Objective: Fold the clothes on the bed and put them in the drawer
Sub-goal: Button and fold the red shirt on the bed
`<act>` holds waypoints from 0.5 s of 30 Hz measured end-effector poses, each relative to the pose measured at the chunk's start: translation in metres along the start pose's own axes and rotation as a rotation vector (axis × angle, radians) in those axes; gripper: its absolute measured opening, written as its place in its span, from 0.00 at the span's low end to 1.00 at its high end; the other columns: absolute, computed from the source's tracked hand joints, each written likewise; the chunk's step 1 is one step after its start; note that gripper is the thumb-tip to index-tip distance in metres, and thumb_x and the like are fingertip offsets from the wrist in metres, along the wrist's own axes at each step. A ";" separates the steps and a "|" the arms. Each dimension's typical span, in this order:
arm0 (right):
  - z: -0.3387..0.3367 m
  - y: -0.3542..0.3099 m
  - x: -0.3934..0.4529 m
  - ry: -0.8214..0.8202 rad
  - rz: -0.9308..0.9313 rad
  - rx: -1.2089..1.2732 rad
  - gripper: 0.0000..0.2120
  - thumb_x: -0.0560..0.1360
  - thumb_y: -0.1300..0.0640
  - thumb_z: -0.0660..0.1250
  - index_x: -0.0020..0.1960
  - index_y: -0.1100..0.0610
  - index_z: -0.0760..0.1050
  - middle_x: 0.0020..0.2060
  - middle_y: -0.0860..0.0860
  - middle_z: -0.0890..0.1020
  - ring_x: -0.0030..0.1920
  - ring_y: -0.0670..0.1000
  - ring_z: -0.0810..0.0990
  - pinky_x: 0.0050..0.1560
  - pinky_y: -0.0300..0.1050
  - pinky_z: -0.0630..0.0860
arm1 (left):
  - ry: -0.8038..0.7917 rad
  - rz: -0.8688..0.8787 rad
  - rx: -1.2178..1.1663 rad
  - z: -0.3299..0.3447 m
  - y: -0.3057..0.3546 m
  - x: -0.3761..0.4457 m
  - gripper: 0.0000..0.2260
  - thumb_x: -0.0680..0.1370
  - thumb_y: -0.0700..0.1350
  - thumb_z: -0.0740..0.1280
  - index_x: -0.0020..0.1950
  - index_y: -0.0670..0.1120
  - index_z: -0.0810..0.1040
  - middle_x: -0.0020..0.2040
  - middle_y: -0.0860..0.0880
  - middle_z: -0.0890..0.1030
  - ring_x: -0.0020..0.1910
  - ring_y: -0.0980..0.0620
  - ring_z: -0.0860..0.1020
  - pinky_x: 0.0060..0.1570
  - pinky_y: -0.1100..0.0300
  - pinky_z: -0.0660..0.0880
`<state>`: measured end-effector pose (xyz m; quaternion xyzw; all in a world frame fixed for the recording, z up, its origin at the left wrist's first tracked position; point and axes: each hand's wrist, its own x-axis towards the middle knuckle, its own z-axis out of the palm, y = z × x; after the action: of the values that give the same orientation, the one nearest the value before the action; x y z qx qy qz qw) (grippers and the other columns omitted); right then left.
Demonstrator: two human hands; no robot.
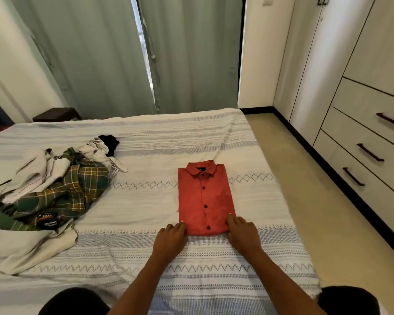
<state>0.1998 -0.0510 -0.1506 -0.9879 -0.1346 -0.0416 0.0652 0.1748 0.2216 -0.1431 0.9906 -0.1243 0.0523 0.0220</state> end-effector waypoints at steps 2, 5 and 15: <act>-0.010 -0.004 0.001 0.054 0.055 0.035 0.12 0.70 0.51 0.67 0.51 0.54 0.76 0.41 0.49 0.84 0.34 0.54 0.81 0.28 0.45 0.69 | 0.014 -0.125 -0.173 -0.018 0.007 0.000 0.11 0.78 0.54 0.57 0.51 0.50 0.75 0.41 0.53 0.83 0.34 0.50 0.80 0.30 0.59 0.71; -0.032 -0.006 0.006 0.168 0.131 0.220 0.09 0.78 0.50 0.61 0.52 0.51 0.77 0.43 0.48 0.82 0.42 0.53 0.80 0.35 0.46 0.72 | 0.106 -0.271 -0.578 -0.043 0.011 0.003 0.04 0.82 0.52 0.62 0.50 0.54 0.74 0.41 0.55 0.81 0.35 0.55 0.79 0.32 0.60 0.72; -0.162 -0.021 0.036 0.500 0.111 0.961 0.10 0.80 0.60 0.64 0.53 0.46 0.79 0.45 0.40 0.83 0.47 0.37 0.79 0.48 0.40 0.74 | 0.561 -0.399 -1.682 -0.163 0.033 0.028 0.04 0.82 0.42 0.65 0.49 0.42 0.75 0.43 0.43 0.82 0.39 0.42 0.85 0.39 0.56 0.83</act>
<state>0.2183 -0.0441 0.0157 -0.8123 -0.0664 -0.2054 0.5418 0.1776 0.1919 0.0228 0.6018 0.0625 0.1786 0.7759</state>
